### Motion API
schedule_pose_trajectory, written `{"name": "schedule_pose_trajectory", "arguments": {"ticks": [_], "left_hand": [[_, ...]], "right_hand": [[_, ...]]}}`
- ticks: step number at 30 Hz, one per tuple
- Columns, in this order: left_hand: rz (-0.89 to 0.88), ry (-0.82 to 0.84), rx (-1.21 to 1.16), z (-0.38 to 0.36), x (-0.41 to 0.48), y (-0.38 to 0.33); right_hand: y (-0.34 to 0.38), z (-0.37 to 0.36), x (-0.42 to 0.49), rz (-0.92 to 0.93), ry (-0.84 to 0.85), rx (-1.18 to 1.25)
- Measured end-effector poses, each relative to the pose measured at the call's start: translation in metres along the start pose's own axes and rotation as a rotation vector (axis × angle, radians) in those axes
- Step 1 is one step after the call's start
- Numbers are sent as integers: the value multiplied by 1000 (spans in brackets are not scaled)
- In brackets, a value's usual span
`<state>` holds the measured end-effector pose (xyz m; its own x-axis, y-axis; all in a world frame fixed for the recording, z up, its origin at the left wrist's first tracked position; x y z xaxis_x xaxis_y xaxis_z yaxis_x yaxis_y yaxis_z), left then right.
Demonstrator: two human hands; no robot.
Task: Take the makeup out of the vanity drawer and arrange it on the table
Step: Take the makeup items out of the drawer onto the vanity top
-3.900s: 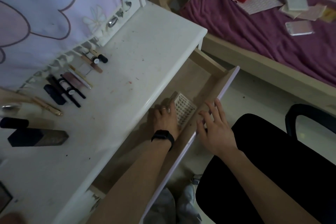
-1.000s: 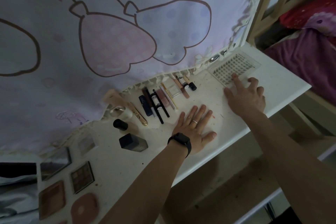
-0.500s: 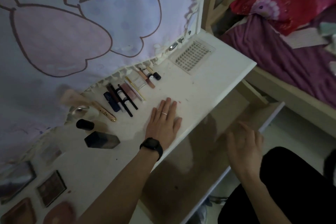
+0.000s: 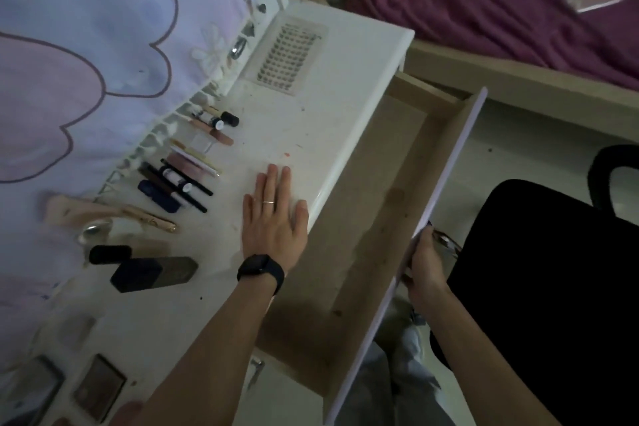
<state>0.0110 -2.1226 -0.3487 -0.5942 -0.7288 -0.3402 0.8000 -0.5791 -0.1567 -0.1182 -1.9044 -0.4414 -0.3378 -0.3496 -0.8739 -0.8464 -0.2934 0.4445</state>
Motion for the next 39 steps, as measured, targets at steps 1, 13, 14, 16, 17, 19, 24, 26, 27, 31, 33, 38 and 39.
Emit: {"name": "schedule_pose_trajectory", "arguments": {"ticks": [1,13,14,16,17,19,24,26,27,31,33,38,39], "left_hand": [[0,11,21,-1,2,1],[13,115,-10,-4,4,1],[15,132,-9,-4,4,2],[9,175,-15,-3,4,3],[0,193,-20,-4,4,3],[-23,215,-38,-4,5,3],[-68,222,-28,-3,4,4],[-68,225,-28,-3,4,3],[-65,223,-23,-3,4,2],[-68,255,-2,-2,4,-2],[-73,278,-13,-1,4,-3],[-59,354,-19,0,2,-6],[-49,382,-11,1,1,-7]], "right_hand": [[1,-1,-1,10,19,-1],[24,-48,-12,119,187,-152],[24,-56,-11,119,235,-164],[24,-70,-10,114,336,-171],[24,-76,-9,112,376,-174],[28,-85,-8,114,420,-178],[36,-100,-5,94,489,-179],[34,-102,-3,92,503,-169],[33,-104,-3,91,504,-156],[32,-116,-2,92,532,-143],[31,-119,-1,94,542,-148],[34,-99,0,138,522,-301],[37,-90,-3,190,488,-395]]}}
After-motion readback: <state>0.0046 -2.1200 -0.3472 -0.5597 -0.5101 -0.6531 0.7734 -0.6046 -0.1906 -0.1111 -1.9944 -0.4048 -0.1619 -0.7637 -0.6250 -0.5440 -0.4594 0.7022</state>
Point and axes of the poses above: each hand's wrist, its own x-axis towards the middle knuckle, its own z-axis out of the back of the hand, y = z × x, the point moved 6 cm from there along x, towards the middle knuckle, and after that the axes turned 12 degrees about y, right-handed, at the moved point
